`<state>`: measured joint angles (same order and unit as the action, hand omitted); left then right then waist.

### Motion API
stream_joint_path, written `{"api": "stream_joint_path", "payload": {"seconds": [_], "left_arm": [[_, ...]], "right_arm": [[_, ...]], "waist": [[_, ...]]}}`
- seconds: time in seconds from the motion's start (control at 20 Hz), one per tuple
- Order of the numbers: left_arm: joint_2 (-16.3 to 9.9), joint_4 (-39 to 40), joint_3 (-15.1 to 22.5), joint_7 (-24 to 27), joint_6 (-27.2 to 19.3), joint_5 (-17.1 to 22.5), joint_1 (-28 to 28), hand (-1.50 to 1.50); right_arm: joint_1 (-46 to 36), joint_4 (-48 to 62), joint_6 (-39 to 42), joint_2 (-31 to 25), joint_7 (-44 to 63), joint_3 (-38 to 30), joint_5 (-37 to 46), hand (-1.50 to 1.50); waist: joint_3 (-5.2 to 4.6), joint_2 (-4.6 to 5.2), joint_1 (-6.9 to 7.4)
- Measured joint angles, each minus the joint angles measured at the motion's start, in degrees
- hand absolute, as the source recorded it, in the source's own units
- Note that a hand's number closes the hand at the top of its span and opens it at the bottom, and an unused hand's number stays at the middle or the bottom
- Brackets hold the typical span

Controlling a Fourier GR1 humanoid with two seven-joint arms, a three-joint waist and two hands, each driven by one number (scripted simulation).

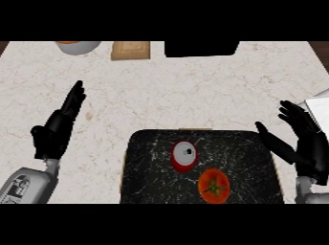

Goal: Pick the can from the tray and place it in the tiered shelf

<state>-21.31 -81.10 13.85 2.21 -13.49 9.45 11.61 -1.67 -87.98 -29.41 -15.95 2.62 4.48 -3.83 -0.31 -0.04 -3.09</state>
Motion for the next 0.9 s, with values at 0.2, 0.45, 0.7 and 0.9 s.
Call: {"api": "stream_joint_path", "payload": {"seconds": [0.2, 0.45, 0.7, 0.9], "left_arm": [[1.59, 0.54, 1.30, -0.98, 0.12, -0.55, 0.35, 0.00], [3.32, 0.71, 1.72, -2.34, 0.50, -1.85, 1.41, 0.00], [3.89, 0.07, 2.26, -2.46, 0.87, -2.53, 0.66, 0.00], [3.99, 0.07, 1.86, -2.16, 1.20, -2.72, 0.26, 0.00]], "right_arm": [[4.70, -3.58, -12.30, 7.32, -5.58, 1.21, 5.98, -1.50], [10.24, -12.35, -11.96, 8.46, -6.15, 5.52, 7.63, -1.50], [11.52, -19.75, -8.35, 2.40, 7.10, 12.85, 16.08, -1.50], [9.24, -27.25, -3.99, -2.36, 22.42, 15.50, 23.47, -1.50]], "waist": [[0.18, -0.11, 0.99], [0.25, -0.11, 2.09], [0.16, -0.11, 2.76], [0.09, -0.10, 3.00]]}}
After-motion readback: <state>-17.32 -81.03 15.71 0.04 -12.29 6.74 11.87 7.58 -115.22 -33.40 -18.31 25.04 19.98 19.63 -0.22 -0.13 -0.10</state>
